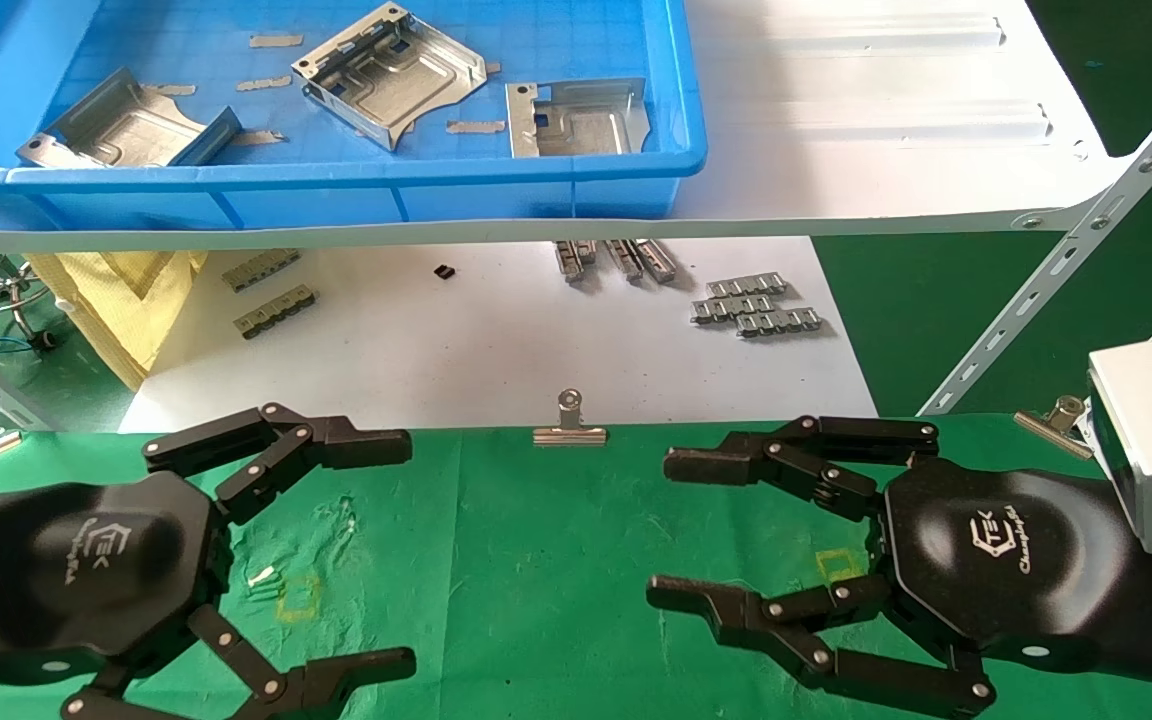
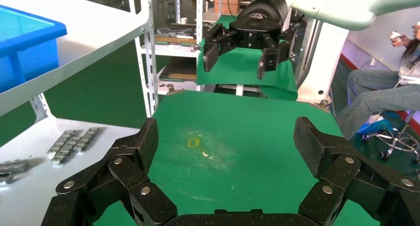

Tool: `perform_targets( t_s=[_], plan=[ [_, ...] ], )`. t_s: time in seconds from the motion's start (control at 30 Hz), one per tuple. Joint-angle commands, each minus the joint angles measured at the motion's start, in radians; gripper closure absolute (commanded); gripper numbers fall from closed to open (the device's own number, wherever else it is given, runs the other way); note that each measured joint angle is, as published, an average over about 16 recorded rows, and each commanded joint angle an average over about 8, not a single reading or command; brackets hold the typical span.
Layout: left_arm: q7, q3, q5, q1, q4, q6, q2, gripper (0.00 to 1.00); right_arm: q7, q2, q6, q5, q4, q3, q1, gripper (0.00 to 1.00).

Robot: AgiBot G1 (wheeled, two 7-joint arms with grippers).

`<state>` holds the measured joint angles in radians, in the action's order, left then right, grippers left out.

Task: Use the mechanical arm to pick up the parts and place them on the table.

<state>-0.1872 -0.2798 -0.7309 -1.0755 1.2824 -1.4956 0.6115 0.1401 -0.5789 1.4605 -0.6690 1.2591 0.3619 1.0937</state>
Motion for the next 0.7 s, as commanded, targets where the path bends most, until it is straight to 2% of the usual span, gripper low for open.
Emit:
perform_targets(
  t_s=[0.03,0.43,0.57,0.7],
  plan=[
    [0.0,0.0,0.0,0.0,0.0,0.0,0.0,0.0,0.0,0.0,0.0,0.0,0.0,0.0,0.0,1.0],
    [0.012,0.002,-0.015,-0.029,-0.003,0.009,0.009,0.0,0.0,0.0,0.0,0.0,0.0,0.0,0.0,1.0],
    [0.018,-0.008,-0.059,-0.126,-0.051,0.026,0.044,0.0,0.0,0.0,0.0,0.0,0.0,0.0,0.0,1.0],
    [0.015,-0.043,-0.142,-0.298,-0.181,0.045,0.121,0.0,0.0,0.0,0.0,0.0,0.0,0.0,0.0,1.0]
  ],
)
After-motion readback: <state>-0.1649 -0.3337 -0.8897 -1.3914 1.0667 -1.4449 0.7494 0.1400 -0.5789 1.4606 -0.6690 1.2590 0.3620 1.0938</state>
